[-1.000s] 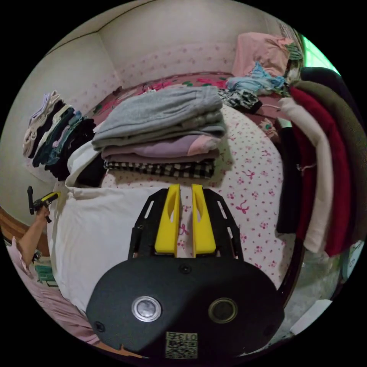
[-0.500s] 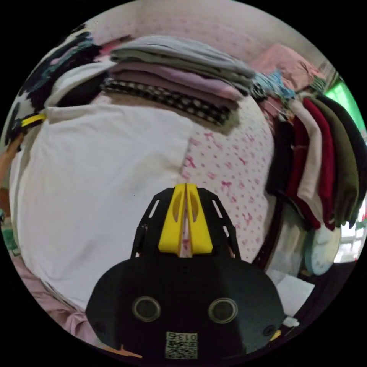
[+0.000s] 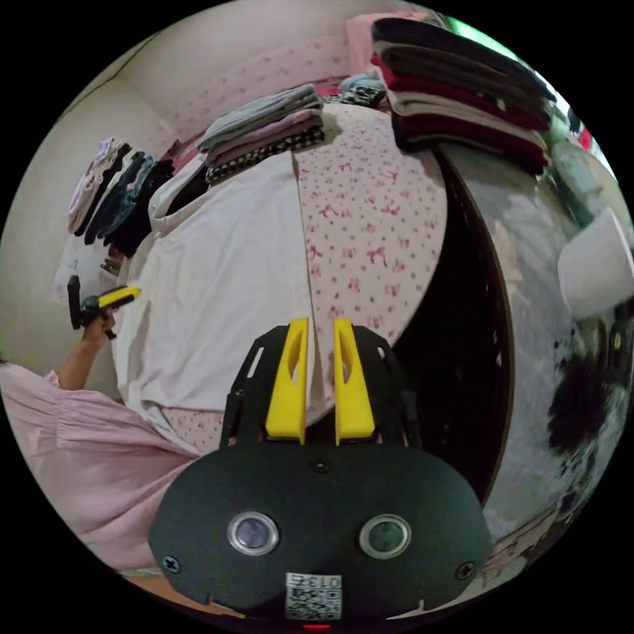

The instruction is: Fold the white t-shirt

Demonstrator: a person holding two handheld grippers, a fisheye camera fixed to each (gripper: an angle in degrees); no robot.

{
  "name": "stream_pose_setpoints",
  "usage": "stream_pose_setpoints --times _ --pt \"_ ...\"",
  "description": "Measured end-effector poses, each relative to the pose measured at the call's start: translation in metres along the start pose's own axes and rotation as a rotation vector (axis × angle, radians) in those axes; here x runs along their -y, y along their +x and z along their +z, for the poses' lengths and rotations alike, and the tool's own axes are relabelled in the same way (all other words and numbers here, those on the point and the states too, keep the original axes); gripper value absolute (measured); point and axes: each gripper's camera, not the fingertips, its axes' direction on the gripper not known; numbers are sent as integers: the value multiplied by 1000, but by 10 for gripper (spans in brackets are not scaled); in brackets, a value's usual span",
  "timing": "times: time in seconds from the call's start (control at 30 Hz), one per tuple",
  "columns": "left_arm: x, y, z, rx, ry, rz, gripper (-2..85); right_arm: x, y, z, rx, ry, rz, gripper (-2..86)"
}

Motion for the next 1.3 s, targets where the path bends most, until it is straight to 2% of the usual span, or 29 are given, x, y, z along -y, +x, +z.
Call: stream_pose_setpoints --times 0.07,0.13,0.27,0.33,0.47,0.6,0.8,1.0,1.13,1.3 --pt "-13 47 2 -105 -26 50 87 -25 5 -3 47 -20 38 86" --pt "-21 79 -3 -123 -38 88 91 -42 3 -6 52 -42 36 90" --pt "-35 123 -5 -30 -96 161 90 -63 -5 -15 57 -31 11 78" --pt "-37 129 2 -40 -131 150 89 -68 -6 -13 85 -39 4 58" --pt "-37 133 13 -57 -194 105 87 -72 -26 -24 30 -64 -87 24" --pt "-41 136 15 -27 -237 67 83 -99 -54 -78 -22 108 -219 13" --pt "-42 137 13 -39 -251 14 76 -119 -35 -39 -9 23 -157 15" --pt "-40 127 -3 -78 -273 -14 50 -124 -40 -60 -32 11 -113 15" --pt "-47 103 -22 22 -175 -143 36 -129 -60 -81 -114 118 -136 8" --pt "-51 97 -3 145 -287 -134 11 -112 -136 -22 -89 -8 -355 2"
